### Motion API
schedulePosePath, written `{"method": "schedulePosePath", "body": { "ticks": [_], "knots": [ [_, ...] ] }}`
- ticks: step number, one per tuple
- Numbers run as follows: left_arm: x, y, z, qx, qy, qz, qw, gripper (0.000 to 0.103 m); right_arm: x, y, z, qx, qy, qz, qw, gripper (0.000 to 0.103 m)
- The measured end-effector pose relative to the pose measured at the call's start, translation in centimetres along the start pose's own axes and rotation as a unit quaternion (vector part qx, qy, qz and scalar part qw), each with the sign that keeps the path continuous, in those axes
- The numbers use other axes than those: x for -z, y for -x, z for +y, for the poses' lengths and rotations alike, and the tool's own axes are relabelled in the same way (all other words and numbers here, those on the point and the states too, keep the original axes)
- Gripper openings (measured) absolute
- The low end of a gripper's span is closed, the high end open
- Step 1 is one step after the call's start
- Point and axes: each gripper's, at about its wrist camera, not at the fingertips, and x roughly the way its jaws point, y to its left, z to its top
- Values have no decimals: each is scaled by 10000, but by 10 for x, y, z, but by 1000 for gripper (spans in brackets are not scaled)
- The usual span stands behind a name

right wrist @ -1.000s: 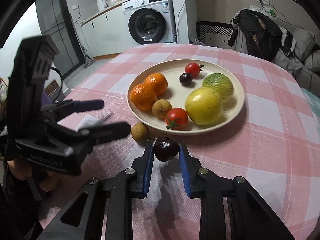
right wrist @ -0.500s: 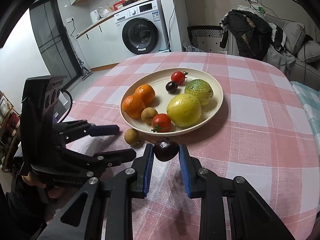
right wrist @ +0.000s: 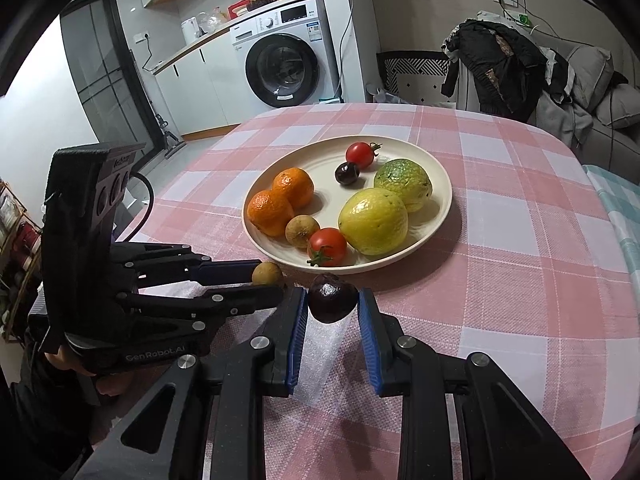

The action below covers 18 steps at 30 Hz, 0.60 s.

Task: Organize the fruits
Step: 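Close the left tool on the small brown kiwi while the right tool holds the plum, then carry the kiwi in the left tool and plum in the right tool over the plate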

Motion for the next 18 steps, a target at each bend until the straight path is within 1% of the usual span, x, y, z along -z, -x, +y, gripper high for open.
{"method": "schedulePosePath", "body": {
  "ticks": [3, 7, 10, 13, 16, 18],
  "knots": [
    [2, 3, -2, 78, -52, -46, 9999, 24, -1, 1, 0, 14, 3, -17, 10000, 27],
    [3, 12, -6, 195, -178, -239, 9994, 24, -3, 3, 0, 22, -2, -85, 10000, 27],
    [3, 26, -9, 326, -235, -553, 9977, 24, -4, 6, -2, 59, -24, -190, 9998, 27],
    [3, 39, -7, 362, -179, -820, 9958, 24, -6, 11, -4, 9, -73, -351, 9994, 27],
    [3, 52, -3, 314, -52, -1082, 9936, 24, -7, 14, -6, -4, -99, -491, 9987, 27],
    [2, 60, 1, 203, 42, -1265, 9917, 24, -8, 13, -6, 28, -113, -443, 9989, 27]
  ]
}}
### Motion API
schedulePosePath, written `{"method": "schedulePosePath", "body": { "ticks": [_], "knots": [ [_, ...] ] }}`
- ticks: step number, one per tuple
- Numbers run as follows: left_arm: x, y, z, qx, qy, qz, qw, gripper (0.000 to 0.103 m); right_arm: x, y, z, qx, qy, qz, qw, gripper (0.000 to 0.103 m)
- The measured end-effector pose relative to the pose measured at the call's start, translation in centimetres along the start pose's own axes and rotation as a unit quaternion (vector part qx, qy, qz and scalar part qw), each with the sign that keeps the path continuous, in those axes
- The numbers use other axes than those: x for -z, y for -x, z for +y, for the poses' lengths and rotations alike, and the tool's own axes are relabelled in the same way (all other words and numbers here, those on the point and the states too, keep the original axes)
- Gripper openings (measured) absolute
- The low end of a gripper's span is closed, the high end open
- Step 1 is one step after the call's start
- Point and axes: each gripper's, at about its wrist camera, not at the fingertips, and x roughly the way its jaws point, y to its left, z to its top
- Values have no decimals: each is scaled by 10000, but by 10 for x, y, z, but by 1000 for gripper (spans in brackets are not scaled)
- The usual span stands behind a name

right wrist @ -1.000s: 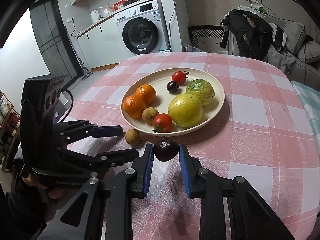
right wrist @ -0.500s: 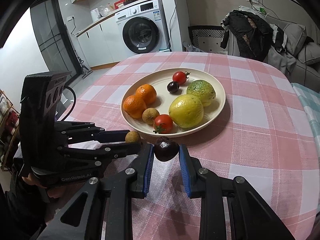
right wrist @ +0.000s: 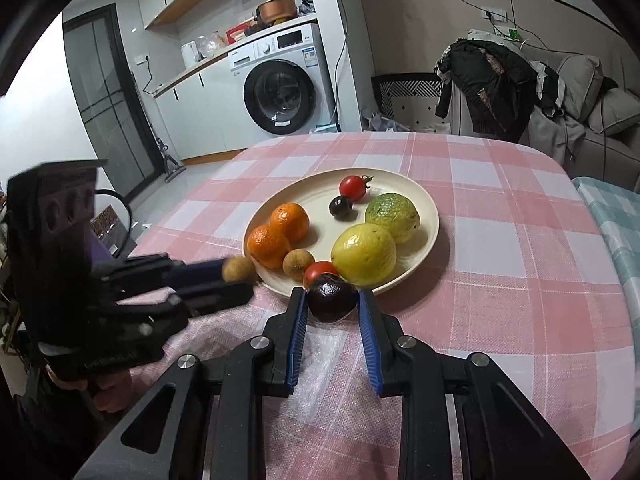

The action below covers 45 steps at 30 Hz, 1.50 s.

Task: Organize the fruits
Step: 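Carry the kiwi in the left tool and plum in the right tool over the plate, then open both tools to set the kiwi and plum on the plate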

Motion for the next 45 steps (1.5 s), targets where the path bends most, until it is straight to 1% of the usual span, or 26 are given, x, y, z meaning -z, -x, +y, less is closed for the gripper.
{"method": "schedulePosePath", "body": {
  "ticks": [3, 6, 8, 10, 13, 16, 19, 23, 27, 29, 33, 38, 45],
  "knots": [
    [-6, 6, 3, -191, 77, -221, 9995, 24, -3, -4, -1, 40, -39, 33, 10000, 27],
    [-13, 6, 8, -293, 150, -302, 9990, 24, -8, -3, -1, 43, -42, -75, 10000, 27],
    [-17, 5, 9, -369, 157, -327, 9987, 24, -12, -4, -1, 38, -72, -121, 9999, 27],
    [-22, 0, 8, -362, 172, -300, 9987, 24, -17, -5, -2, 56, -99, -168, 9998, 27],
    [-32, -11, 8, -365, 135, -263, 9989, 24, -24, -8, -6, -29, -308, -188, 9993, 27],
    [-42, -23, 7, -433, 52, -268, 9987, 24, -33, -9, -5, 57, -261, -250, 9993, 27],
    [-46, -31, 9, -457, 83, -287, 9985, 24, -40, -12, -5, 81, -234, -326, 9992, 27],
    [-46, -35, 14, -542, 125, -296, 9980, 24, -47, -19, -8, 120, -277, -361, 9989, 27],
    [-44, -42, 20, -606, 198, -226, 9977, 24, -49, -31, -11, 123, -314, -292, 9990, 27],
    [-43, -46, 22, -702, 175, -202, 9972, 24, -49, -36, -11, 121, -334, -261, 9990, 27],
    [-40, -50, 26, -671, 238, -160, 9973, 24, -50, -44, -10, 138, -346, -214, 9991, 27],
    [-38, -57, 27, -753, 193, -89, 9969, 24, -53, -48, -14, 147, -484, -184, 9985, 27],
    [-38, -61, 26, -803, 184, -52, 9966, 24, -54, -55, -14, 225, -508, -114, 9984, 27]
  ]
}}
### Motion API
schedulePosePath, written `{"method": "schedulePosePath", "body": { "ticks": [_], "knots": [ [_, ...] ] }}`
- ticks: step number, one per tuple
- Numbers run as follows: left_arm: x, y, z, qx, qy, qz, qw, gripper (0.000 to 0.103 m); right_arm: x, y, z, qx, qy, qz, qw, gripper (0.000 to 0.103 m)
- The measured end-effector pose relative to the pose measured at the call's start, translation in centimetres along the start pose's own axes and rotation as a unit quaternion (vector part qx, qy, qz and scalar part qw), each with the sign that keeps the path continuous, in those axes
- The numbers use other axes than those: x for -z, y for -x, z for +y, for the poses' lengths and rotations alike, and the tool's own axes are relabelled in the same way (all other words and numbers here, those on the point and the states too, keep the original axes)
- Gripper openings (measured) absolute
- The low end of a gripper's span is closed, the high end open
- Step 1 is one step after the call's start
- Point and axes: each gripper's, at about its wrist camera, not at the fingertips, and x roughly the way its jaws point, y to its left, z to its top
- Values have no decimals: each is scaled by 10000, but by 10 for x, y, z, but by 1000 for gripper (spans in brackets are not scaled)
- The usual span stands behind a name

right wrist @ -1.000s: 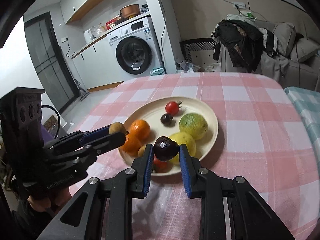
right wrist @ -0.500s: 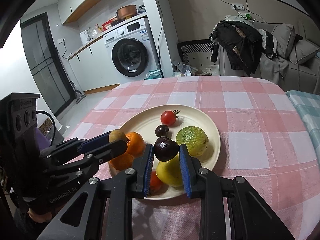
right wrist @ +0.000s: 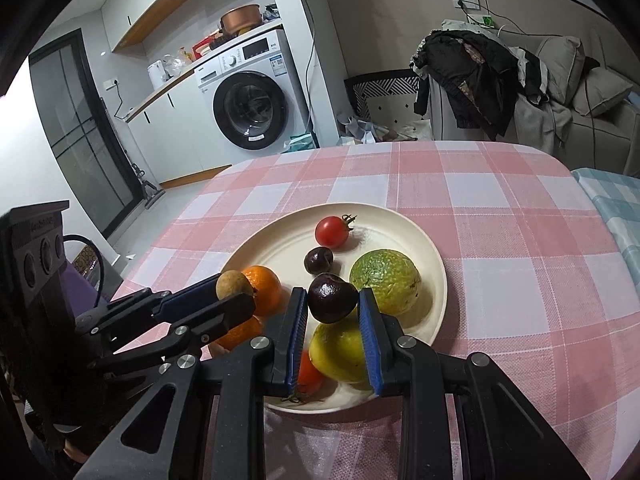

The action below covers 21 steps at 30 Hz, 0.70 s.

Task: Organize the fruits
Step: 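Open both tools to set the kiwi and plum on the plate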

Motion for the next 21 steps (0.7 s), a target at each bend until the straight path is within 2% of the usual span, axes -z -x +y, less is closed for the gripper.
{"method": "schedulePosePath", "body": {
  "ticks": [9, 12, 13, 16, 17, 18, 19, 21],
  "knots": [
    [0, -3, 1, -27, 37, 41, 10000, 24, 2, 6, 3, 187, 43, -98, 9998, 28],
    [1, -2, 0, -53, 25, 18, 10000, 25, 5, 15, 4, 237, 169, -134, 9995, 39],
    [1, -1, 0, -80, 5, 0, 10000, 26, 7, 18, 5, 257, 223, -141, 9993, 49],
    [3, 7, -1, -139, 13, -84, 9999, 38, 14, 33, 2, 312, 316, -290, 9986, 70],
    [4, 10, -1, -145, 15, -111, 9998, 45, 16, 37, -1, 326, 305, -332, 9984, 78],
    [5, 14, -2, -182, 8, -138, 9997, 55, 19, 41, -5, 327, 265, -372, 9984, 82],
    [7, 19, -3, -218, -4, -177, 9996, 62, 20, 45, -9, 320, 217, -402, 9984, 88],
    [11, 29, -3, -298, -34, -261, 9992, 84, 25, 51, -17, 315, 95, -467, 9984, 92]
  ]
}}
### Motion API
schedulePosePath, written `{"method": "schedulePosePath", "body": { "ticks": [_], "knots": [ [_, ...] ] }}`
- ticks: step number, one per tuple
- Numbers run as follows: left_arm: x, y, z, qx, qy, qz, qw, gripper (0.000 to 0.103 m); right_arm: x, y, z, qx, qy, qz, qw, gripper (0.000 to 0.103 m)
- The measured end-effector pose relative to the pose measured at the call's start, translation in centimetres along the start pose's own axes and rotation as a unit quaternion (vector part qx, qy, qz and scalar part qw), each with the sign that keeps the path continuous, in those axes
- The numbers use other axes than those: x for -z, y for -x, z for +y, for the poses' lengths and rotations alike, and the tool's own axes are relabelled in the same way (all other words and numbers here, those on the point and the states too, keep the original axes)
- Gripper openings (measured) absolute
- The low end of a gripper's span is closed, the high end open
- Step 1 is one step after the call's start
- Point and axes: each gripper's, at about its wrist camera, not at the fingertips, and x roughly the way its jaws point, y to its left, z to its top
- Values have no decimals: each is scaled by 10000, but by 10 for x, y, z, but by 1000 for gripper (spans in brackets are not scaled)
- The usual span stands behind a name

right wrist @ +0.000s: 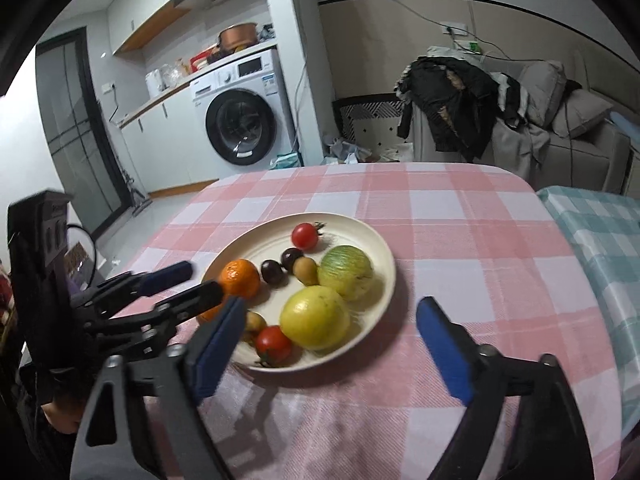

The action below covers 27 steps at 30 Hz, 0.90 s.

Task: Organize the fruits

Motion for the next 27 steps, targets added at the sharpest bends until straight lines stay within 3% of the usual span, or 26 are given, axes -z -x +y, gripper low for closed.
{"method": "schedulePosePath", "body": {
  "ticks": [4, 6, 22, 27],
  "knots": [
    [9, 19, 0, -134, -111, -126, 9998, 92, 6, 6, -12, -3, -127, -26, 9999, 103],
    [14, 27, 2, -195, -67, -161, 9997, 103, 9, 9, -13, -63, -68, -67, 9999, 103],
    [21, 45, 14, -465, 124, -380, 9981, 103, 20, 19, -2, -373, 341, -528, 9973, 103],
    [21, 45, 16, -507, 174, -374, 9979, 103, 22, 21, 5, -221, 576, -664, 9959, 103]
  ]
}}
